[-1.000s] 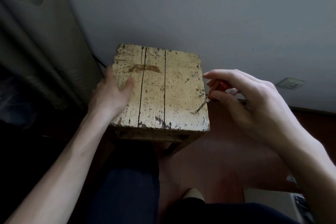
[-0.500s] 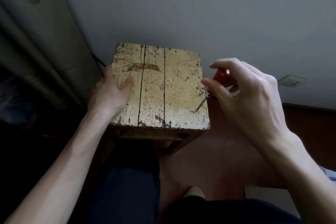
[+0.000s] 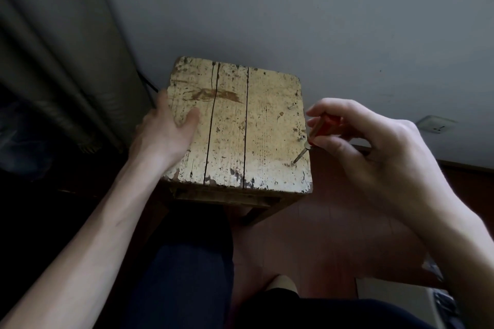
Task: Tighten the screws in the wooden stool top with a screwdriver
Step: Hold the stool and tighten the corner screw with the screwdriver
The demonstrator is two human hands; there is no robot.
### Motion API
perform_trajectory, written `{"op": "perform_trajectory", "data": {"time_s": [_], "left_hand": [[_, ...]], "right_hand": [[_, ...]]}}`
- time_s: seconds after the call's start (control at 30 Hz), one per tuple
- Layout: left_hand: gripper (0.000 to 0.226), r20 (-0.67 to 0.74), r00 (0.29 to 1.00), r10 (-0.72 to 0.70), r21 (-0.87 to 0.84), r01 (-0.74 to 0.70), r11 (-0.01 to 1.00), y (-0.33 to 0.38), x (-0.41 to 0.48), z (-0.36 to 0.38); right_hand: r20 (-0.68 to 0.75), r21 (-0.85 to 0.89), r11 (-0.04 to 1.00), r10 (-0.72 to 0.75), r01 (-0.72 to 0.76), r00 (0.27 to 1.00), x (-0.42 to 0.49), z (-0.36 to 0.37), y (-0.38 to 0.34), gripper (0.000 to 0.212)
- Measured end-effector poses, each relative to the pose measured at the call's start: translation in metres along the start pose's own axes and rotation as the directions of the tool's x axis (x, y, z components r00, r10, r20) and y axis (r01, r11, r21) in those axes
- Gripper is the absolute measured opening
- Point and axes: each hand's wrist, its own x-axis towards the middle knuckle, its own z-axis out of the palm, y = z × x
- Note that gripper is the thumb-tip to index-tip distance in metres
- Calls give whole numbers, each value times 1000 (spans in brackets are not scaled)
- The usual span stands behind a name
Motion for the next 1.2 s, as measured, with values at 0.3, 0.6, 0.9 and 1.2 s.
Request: {"op": "perform_trajectory", "data": {"time_s": [0.3,0.6,0.9,1.2], "left_hand": [[73,-12,1000,17,-10,-17,1000,-1,0,1],[78,6,1000,-3,-30,3,1000,4,-5,-3],[80,8,1000,7,-41,-7,999,4,-6,-6],[84,-11,1000,3,4,-3,1000,-1,-1,1]], "right_hand": [[-215,-49,990,122,-136,969,3,13,-12,37],[230,-407,913,135,-31,964,35,-12,-31,25],[554,-663,670,140,334,820,59,-13,-47,25],[412,-716,672,186,191,892,53,6,-55,44]]}}
